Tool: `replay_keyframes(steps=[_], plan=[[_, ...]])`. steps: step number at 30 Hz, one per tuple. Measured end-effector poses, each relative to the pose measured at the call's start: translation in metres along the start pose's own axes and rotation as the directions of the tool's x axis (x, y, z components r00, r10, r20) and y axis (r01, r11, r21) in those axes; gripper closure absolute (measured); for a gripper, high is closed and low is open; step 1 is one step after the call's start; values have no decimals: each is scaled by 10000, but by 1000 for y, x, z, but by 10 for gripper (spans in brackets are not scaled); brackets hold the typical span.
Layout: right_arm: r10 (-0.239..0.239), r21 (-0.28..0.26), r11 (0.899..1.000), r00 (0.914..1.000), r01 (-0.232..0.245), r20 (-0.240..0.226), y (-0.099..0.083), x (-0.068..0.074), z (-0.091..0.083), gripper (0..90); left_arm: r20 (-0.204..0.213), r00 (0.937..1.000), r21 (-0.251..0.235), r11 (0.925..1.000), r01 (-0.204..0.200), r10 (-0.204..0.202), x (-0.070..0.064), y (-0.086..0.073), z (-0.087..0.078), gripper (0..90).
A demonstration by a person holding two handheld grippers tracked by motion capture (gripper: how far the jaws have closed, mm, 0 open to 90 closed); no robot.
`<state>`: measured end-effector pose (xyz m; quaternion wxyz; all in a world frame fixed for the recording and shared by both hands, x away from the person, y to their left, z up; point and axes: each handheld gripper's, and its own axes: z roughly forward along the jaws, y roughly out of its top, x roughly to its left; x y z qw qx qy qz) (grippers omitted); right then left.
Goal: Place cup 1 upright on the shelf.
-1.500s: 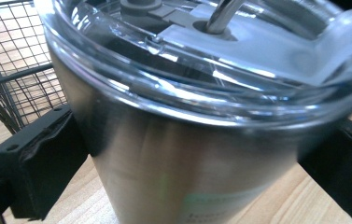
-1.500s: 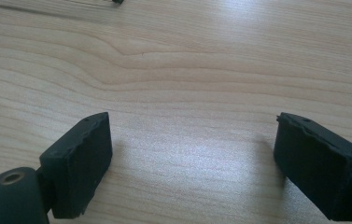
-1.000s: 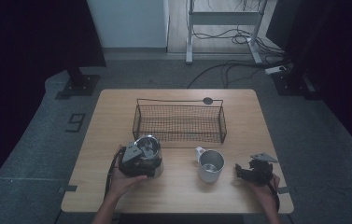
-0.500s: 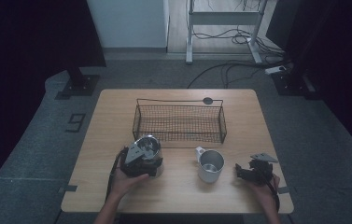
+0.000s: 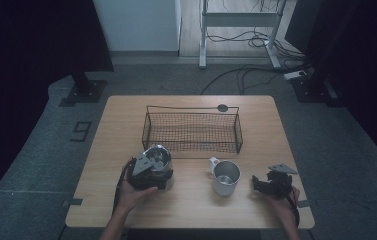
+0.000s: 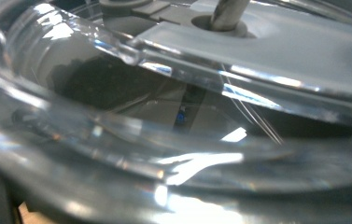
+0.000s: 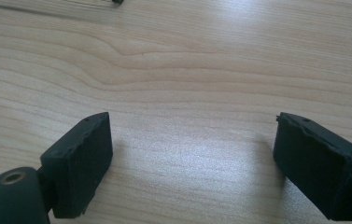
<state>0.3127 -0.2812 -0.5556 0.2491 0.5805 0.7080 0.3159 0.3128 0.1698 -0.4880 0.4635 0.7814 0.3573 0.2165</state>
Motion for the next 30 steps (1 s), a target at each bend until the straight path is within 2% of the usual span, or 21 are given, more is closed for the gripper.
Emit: replay_keyframes(steps=[12,30], plan=[[0,-1,10000,10000,0,-3,0,0,0,116,24,9999,-272,9995,145,-144,3,3,-14,43],[-1,-7,10000,10000,1,-10,0,0,0,117,136,9999,-340,9994,-1,6,2,12,-22,43]])
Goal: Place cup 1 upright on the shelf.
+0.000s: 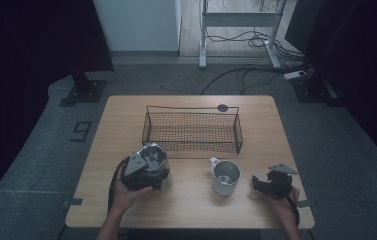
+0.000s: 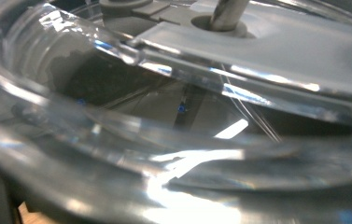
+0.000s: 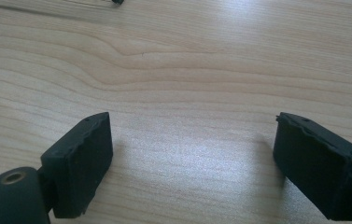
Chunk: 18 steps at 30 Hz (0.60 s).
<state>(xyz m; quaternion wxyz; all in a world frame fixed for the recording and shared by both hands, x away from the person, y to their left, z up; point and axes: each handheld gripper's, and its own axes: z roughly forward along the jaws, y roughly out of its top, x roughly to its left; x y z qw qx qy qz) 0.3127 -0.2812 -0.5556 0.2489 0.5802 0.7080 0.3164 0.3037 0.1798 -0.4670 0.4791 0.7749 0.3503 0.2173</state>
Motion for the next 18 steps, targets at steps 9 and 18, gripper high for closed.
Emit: replay_keyframes(steps=[9,18], plan=[[-1,1,10000,10000,1,-1,0,0,0,118,44,10000,-15,10000,12,-12,5,7,-1,43],[4,-4,10000,10000,-4,8,0,0,0,120,182,9998,-127,9999,-69,71,9,21,-3,43]])
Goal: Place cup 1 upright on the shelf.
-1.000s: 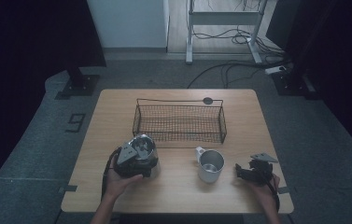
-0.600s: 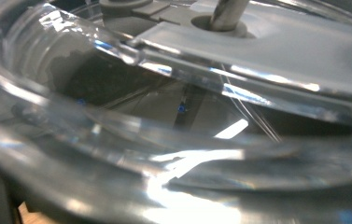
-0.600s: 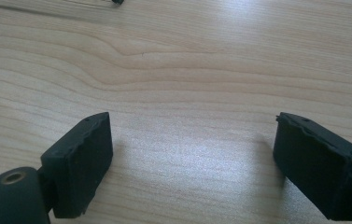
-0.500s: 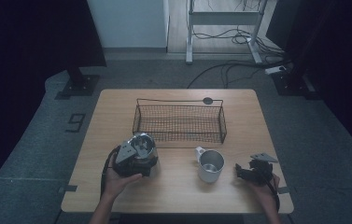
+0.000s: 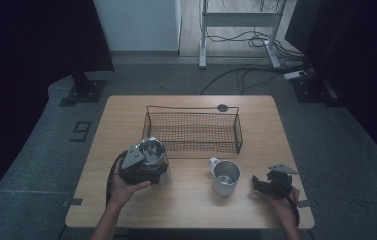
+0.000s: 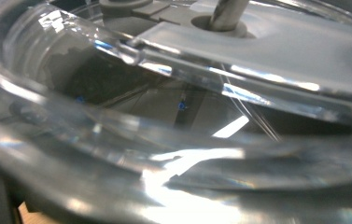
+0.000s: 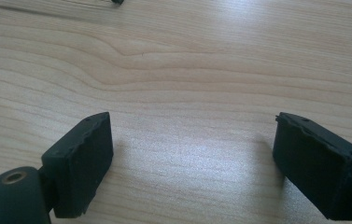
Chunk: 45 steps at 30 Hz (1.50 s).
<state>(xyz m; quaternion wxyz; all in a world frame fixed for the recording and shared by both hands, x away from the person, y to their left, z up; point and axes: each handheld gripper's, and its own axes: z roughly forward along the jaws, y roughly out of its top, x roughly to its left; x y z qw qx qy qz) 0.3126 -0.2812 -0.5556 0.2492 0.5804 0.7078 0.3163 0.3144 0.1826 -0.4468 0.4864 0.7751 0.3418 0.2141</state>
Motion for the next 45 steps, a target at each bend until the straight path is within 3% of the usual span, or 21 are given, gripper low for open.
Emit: replay_keyframes(steps=[22,45], plan=[[21,-28,10000,10000,-21,18,0,0,0,126,147,9995,-142,9995,-268,270,2,30,4,43],[103,-30,9999,9999,-103,72,0,0,0,129,41,10000,-313,9995,28,-27,15,48,8,43]])
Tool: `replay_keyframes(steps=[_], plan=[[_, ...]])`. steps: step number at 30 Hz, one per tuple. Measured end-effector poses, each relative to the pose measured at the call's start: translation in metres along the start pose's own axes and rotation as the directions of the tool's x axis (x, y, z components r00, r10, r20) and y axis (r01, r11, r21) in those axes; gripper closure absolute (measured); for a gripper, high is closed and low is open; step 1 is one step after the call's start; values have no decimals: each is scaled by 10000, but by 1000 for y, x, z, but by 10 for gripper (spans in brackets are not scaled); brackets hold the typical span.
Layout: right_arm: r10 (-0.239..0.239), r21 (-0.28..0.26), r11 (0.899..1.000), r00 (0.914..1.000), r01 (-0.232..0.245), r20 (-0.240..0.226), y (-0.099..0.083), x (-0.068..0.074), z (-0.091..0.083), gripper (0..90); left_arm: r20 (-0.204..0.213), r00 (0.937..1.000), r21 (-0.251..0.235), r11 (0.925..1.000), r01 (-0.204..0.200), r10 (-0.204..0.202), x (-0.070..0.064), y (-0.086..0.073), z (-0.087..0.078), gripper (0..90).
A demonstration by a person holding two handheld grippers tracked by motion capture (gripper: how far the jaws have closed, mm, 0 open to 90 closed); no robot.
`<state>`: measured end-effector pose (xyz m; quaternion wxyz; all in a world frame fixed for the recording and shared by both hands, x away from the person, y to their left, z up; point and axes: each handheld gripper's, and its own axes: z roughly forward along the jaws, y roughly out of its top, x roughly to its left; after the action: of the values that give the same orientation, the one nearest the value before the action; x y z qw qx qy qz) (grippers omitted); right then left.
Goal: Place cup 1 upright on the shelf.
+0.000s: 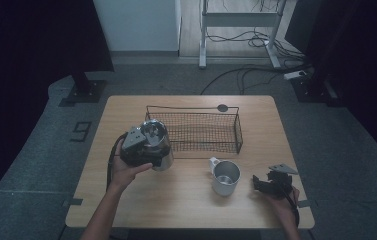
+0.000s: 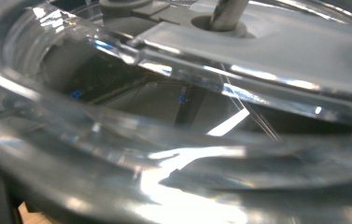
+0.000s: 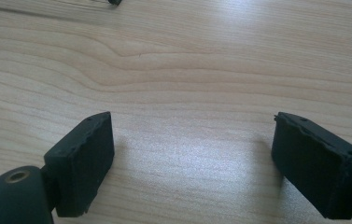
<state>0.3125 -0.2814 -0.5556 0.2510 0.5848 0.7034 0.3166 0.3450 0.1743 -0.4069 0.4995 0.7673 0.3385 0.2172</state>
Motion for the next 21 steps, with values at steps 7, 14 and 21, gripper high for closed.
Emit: replay_keyframes(steps=[7,14,21], plan=[[-12,-5,10000,10000,12,7,0,0,0,129,-58,9999,-4,9999,-115,115,1,4,2,43],[-15,-2,10000,10000,15,19,0,0,0,129,72,9999,5,10000,-93,93,3,5,4,43],[-14,-2,10000,10000,14,23,0,0,0,130,53,9999,-21,9999,-164,164,4,12,7,43]])
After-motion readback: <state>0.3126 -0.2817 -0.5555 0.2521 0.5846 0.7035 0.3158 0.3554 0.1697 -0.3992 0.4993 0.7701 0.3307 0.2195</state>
